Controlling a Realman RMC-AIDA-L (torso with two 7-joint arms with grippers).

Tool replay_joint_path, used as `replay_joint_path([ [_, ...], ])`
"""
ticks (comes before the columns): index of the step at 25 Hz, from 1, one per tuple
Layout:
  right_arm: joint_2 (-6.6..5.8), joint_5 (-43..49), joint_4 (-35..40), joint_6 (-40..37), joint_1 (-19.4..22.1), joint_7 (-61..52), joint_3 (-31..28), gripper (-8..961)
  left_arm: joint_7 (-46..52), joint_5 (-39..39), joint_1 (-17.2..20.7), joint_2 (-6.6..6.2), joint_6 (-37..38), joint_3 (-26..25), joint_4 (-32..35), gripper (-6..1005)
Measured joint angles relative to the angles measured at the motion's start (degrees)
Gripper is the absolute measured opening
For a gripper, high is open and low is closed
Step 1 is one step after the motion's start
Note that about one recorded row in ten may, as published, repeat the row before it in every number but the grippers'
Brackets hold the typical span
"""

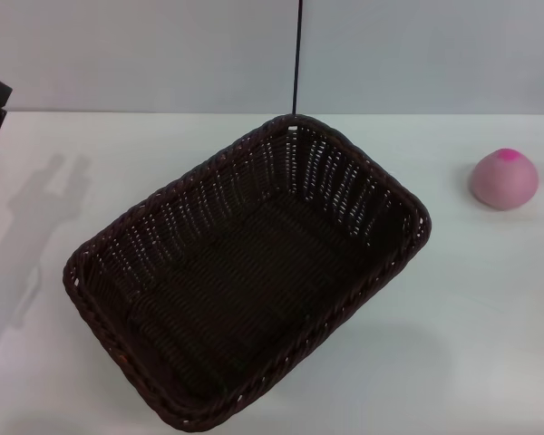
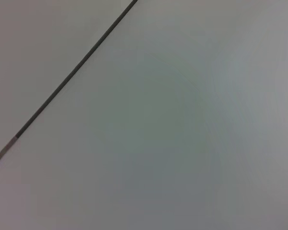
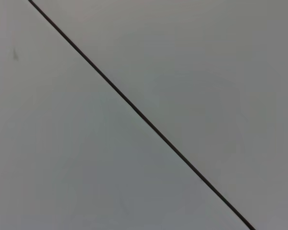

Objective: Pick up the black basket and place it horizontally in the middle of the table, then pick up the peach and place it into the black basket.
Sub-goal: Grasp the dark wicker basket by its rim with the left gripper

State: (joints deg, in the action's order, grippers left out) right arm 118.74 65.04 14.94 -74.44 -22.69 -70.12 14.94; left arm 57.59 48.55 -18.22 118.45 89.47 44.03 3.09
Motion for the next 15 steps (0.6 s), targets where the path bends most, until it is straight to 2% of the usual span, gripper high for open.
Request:
replay_joint_path([
  [2,0.00,0.00,0.00,0.00,0.01,-0.01,0.00,421,0.24,0.02,-0.36,0.01,-0.02,0.01,-0.03,350],
  [12,-0.03,0.00,-0.64,0.00,0.02,-0.07,0.04,423,1.28,0.08,-0.70,-0.21,-0.02,0.95,0.54,745],
  [15,-0.07,0.00,-0.78,-0.01,0.02,-0.09,0.03,423,5.85,0.15,-0.53,-0.54,0.33,6.01,4.75,744],
])
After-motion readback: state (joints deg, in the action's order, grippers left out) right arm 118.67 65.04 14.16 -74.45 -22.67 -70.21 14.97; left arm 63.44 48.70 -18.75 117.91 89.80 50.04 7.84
